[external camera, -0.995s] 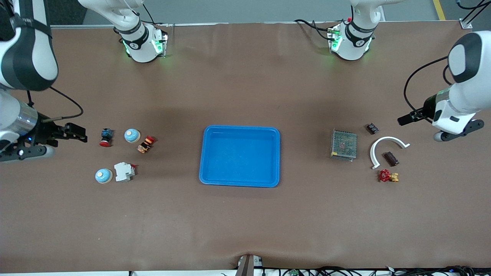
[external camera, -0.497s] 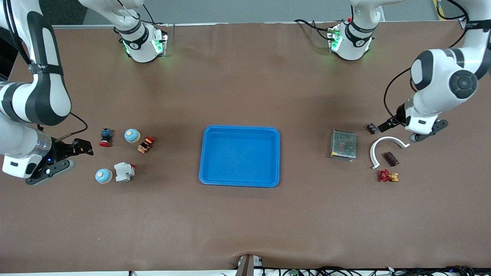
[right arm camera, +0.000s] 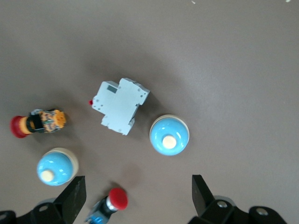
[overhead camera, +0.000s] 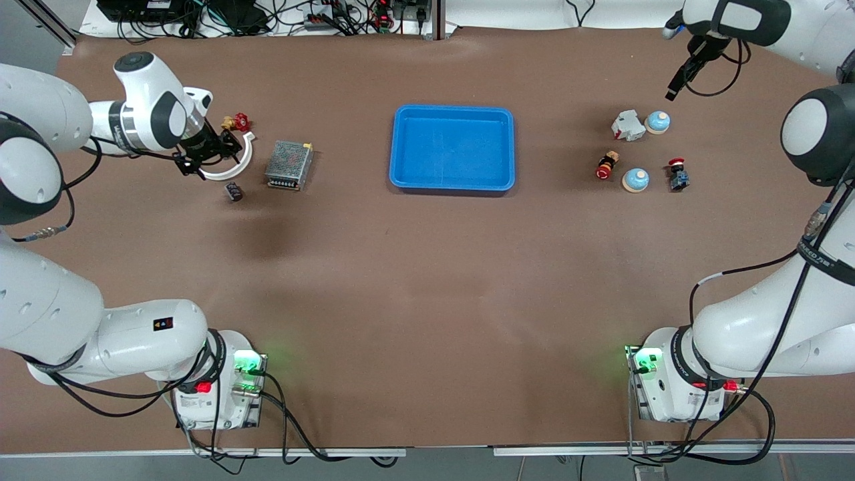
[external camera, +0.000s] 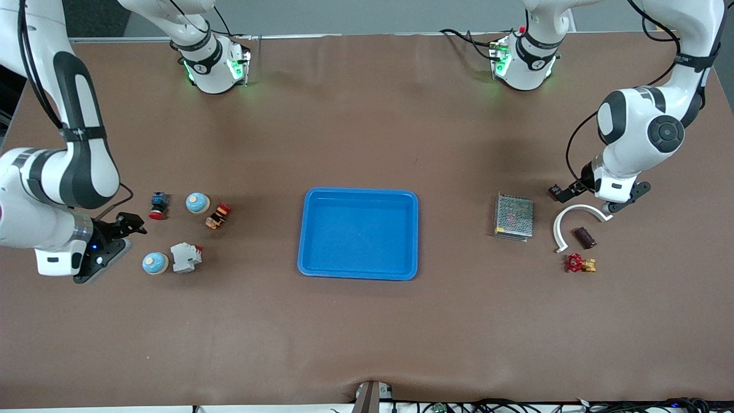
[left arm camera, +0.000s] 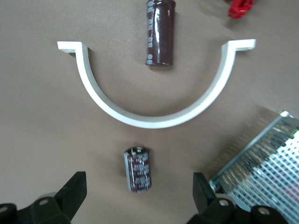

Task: Place electrolytic capacitor and blue bell in tray
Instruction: 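Grasp the small capacitor with the left gripper while the right gripper grasps a bell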

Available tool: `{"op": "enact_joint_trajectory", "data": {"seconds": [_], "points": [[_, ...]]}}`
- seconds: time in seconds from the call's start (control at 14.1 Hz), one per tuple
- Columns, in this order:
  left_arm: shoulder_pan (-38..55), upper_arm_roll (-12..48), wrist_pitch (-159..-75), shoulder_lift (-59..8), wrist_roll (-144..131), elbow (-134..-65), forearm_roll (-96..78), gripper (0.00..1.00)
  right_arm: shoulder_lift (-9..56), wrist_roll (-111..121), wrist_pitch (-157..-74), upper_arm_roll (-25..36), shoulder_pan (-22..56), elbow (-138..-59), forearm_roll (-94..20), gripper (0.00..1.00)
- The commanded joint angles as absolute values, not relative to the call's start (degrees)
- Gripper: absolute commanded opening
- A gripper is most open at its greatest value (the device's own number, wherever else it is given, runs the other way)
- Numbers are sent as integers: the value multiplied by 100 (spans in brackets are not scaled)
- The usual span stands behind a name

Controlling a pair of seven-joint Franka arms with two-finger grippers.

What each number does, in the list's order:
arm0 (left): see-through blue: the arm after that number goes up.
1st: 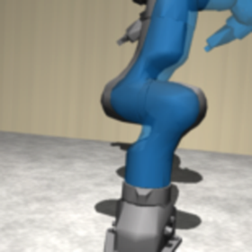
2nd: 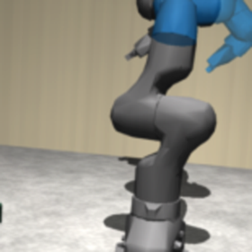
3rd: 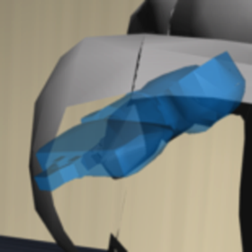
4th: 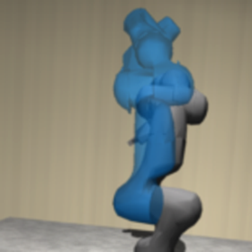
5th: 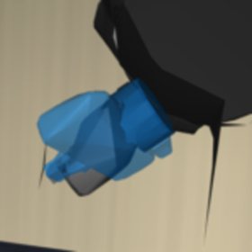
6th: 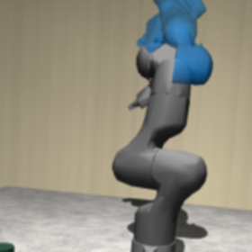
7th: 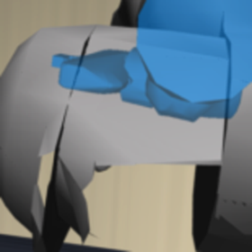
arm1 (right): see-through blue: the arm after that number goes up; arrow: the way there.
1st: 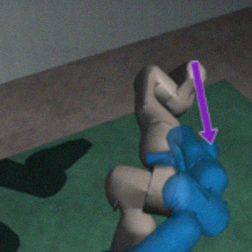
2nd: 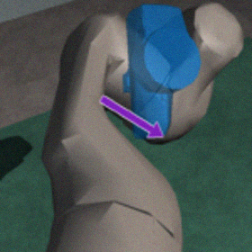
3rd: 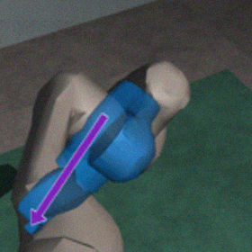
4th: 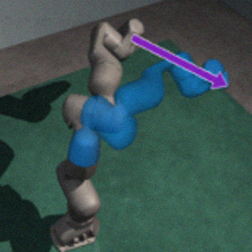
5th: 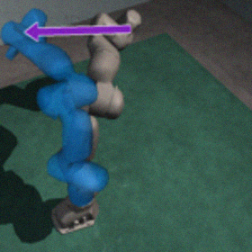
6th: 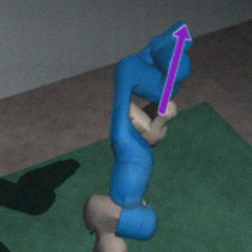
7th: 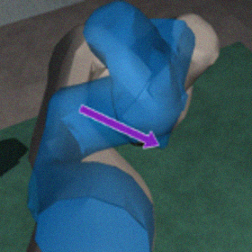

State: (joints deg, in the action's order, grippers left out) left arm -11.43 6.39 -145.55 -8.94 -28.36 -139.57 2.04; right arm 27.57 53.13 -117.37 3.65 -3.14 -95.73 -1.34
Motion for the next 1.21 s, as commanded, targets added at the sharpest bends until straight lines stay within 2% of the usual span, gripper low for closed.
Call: {"op": "enact_joint_trajectory", "data": {"seconds": [0.0, 0.28, 0.43, 0.57, 0.71, 0.85, 0.92, 1.14], "points": [[-1204, 677, -14966, -1185, -2883, -14027, 202, 100, 3014, 5563, -11926, 316, -378, -9527, -53, 100], [-1204, 668, -15302, -1564, -2865, -14045, 211, 96, 3409, 6054, -12374, 325, -465, -9527, -53, 100], [-1204, 668, -15302, -1634, -2874, -14045, 211, 86, 3576, 6231, -12541, 325, -501, -9527, -53, 100], [-1204, 668, -15310, -1679, -2874, -14045, 211, 71, 3717, 6301, -12717, 325, -510, -9536, -53, 100], [-1204, 668, -15311, -1679, -2874, -14045, 211, 50, 3779, 6398, -12867, 325, -501, -9545, -53, 100], [-1195, 677, -15302, -1670, -2865, -14036, 211, 9, 3814, 6398, -12876, 325, -492, -9545, -53, 100], [-1195, 668, -15302, -1661, -2857, -14027, 211, 0, 3841, 6398, -12893, 316, -492, -9545, -53, 100], [-1187, 685, -15197, -1460, -2813, -14010, 211, 0, 3990, 6398, -13113, 316, -475, -9545, -53, 100]]}}
